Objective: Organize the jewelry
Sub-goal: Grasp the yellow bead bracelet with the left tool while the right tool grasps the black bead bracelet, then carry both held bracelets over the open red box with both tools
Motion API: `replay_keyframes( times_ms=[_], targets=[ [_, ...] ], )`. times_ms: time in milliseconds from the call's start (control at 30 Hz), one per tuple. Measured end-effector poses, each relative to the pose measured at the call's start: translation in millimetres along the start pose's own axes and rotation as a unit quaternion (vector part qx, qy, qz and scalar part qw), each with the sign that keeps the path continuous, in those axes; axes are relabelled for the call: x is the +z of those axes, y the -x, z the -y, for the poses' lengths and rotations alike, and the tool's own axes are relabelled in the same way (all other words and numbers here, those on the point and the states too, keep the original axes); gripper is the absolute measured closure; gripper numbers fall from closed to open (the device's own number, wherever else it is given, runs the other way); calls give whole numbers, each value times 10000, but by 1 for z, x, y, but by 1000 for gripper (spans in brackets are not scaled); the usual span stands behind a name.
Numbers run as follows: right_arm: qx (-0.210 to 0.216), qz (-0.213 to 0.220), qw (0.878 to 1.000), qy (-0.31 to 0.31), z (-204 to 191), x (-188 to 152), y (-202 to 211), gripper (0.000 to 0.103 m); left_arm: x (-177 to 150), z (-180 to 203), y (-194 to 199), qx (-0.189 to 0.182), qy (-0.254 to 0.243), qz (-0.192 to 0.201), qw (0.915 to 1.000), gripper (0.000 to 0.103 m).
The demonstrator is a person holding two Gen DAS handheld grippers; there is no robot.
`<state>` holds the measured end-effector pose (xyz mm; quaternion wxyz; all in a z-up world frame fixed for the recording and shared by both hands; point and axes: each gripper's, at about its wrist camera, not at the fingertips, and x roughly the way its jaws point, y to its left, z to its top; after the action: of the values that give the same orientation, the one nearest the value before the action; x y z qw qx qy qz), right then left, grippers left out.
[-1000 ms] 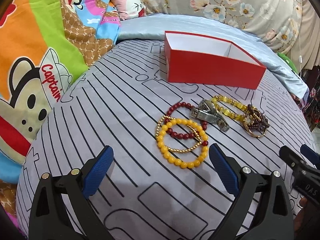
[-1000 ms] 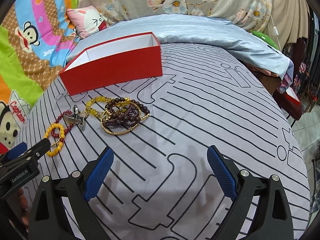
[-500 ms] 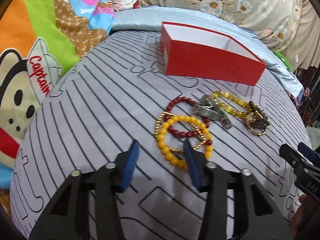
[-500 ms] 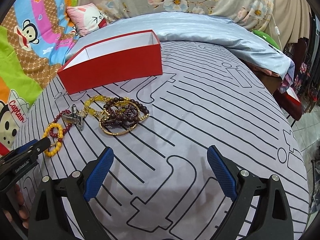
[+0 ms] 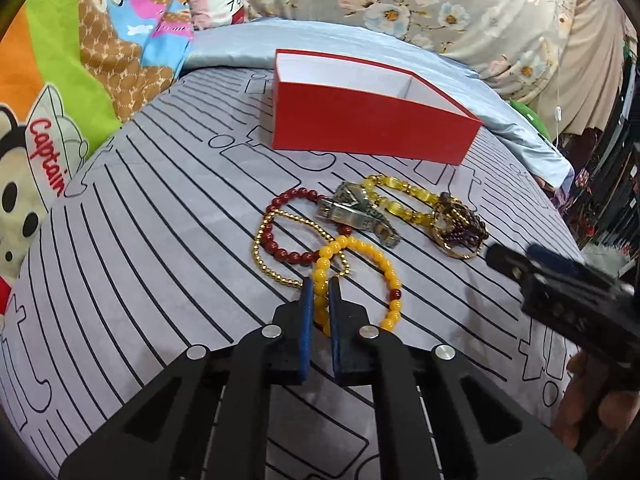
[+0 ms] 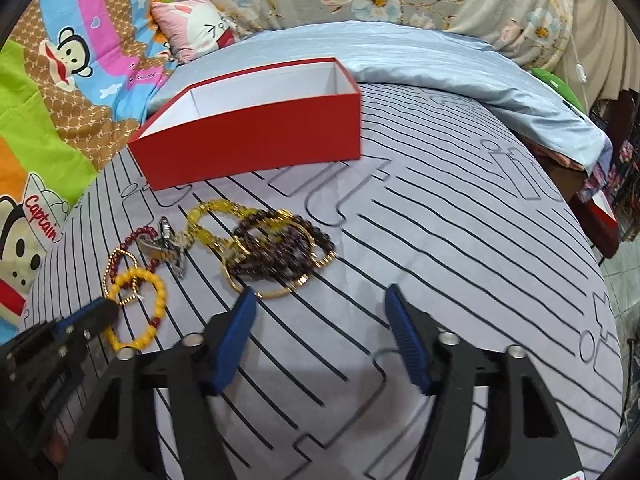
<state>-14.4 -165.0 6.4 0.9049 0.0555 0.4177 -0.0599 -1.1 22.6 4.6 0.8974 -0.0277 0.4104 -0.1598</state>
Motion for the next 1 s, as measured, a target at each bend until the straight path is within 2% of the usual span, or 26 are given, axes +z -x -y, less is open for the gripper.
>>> replay_keyframes(
  times_ms=[133, 300, 467, 567, 767, 1000],
  targets=[
    [215, -45, 9997, 80, -10, 8, -6, 57, 0, -1, -1, 13, -7, -12, 10000, 96],
    [271, 20, 9993, 274, -27, 19, -12, 58, 0, -5, -3, -21, 89, -42, 9999, 96],
    [245, -81, 9989, 399, -33, 23, -22, 84, 0, -5, -4, -44, 114, -74, 9999, 96],
    [266, -96, 9989, 371, -29, 23, -22, 95, 0, -5, -4, -67, 117, -73, 9999, 96],
    [427, 17, 9990, 132, -14, 22, -3, 96, 0, -3, -1, -47, 80, -44, 9999, 96],
    [536, 143, 9984, -101, 6, 21, 28, 96, 7, 6, 14, -219, 140, 29, 9997, 96]
  ],
)
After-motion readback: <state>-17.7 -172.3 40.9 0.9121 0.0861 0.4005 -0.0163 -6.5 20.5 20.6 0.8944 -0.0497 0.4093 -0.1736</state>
